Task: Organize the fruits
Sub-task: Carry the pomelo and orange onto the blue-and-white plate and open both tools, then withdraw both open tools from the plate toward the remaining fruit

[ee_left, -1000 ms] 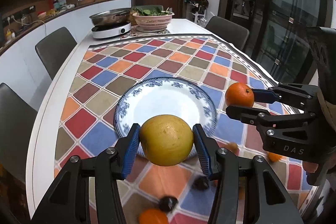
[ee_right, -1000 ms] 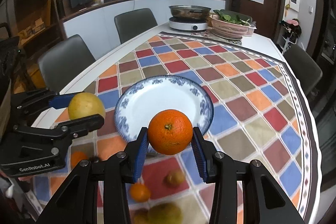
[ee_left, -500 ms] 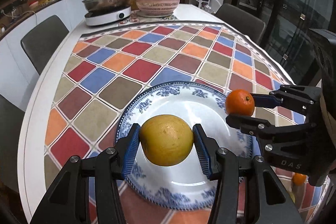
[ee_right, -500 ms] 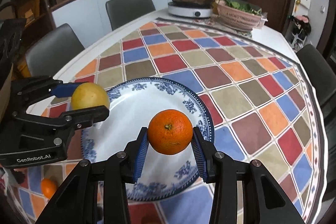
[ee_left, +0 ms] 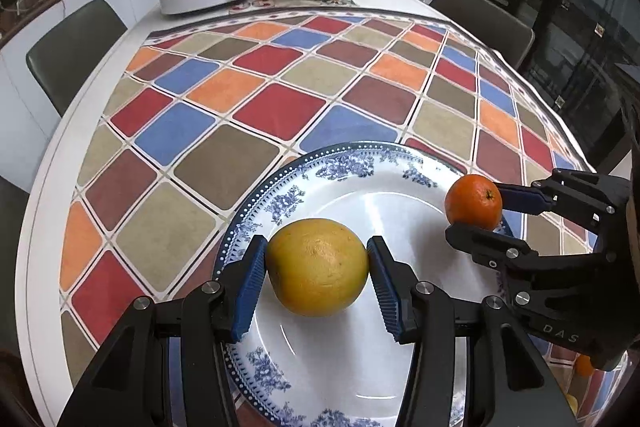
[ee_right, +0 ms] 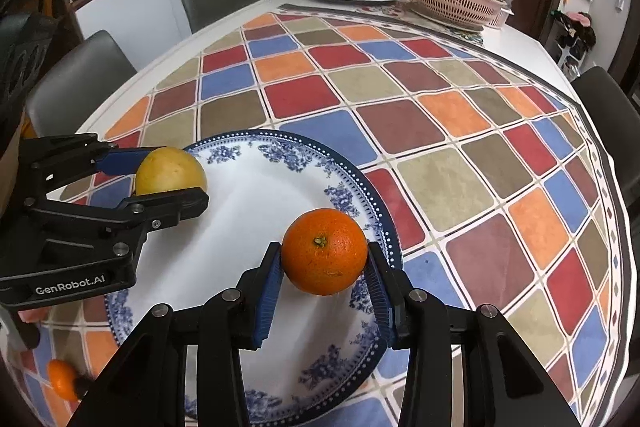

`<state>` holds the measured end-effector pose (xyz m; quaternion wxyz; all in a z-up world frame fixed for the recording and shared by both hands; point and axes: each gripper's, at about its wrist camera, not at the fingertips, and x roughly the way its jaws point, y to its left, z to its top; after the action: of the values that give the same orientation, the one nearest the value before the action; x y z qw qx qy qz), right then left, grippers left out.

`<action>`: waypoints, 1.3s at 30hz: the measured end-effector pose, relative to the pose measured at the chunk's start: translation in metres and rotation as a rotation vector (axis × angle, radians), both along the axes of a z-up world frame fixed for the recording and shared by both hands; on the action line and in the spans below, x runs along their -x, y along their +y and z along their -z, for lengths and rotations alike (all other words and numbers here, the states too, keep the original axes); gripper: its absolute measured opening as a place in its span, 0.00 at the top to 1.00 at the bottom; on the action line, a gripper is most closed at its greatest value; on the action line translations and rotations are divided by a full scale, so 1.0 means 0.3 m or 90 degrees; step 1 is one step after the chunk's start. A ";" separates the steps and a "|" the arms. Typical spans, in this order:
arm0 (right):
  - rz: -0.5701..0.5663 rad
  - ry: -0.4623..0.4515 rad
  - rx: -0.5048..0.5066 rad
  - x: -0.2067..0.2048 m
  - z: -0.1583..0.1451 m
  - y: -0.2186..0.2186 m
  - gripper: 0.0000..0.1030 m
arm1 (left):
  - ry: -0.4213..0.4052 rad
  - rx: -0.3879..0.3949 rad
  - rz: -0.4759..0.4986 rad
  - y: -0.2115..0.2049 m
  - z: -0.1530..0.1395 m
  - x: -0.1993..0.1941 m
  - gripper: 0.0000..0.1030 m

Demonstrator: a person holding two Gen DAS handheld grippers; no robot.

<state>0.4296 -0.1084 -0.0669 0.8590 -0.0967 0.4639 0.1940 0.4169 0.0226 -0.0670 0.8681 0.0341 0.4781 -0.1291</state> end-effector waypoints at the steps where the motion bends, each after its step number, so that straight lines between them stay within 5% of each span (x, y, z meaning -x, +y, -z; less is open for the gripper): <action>1: 0.000 0.003 0.001 -0.005 0.006 0.002 0.59 | 0.002 -0.003 0.001 -0.002 0.005 -0.002 0.51; 16: -0.002 -0.011 -0.009 0.037 -0.036 0.000 0.52 | -0.042 -0.028 -0.007 -0.002 -0.111 0.067 0.43; 30: 0.015 -0.100 -0.051 0.299 -0.253 -0.090 0.52 | -0.161 -0.052 -0.005 -0.064 -0.342 0.377 0.39; 39: 0.023 -0.155 -0.065 0.511 -0.358 -0.155 0.52 | -0.219 -0.025 0.007 -0.127 -0.446 0.594 0.32</action>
<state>0.2763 -0.1549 0.0405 0.9160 -0.0674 0.3479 0.1883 0.2386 -0.0154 0.0668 0.9357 0.0755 0.3244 -0.1165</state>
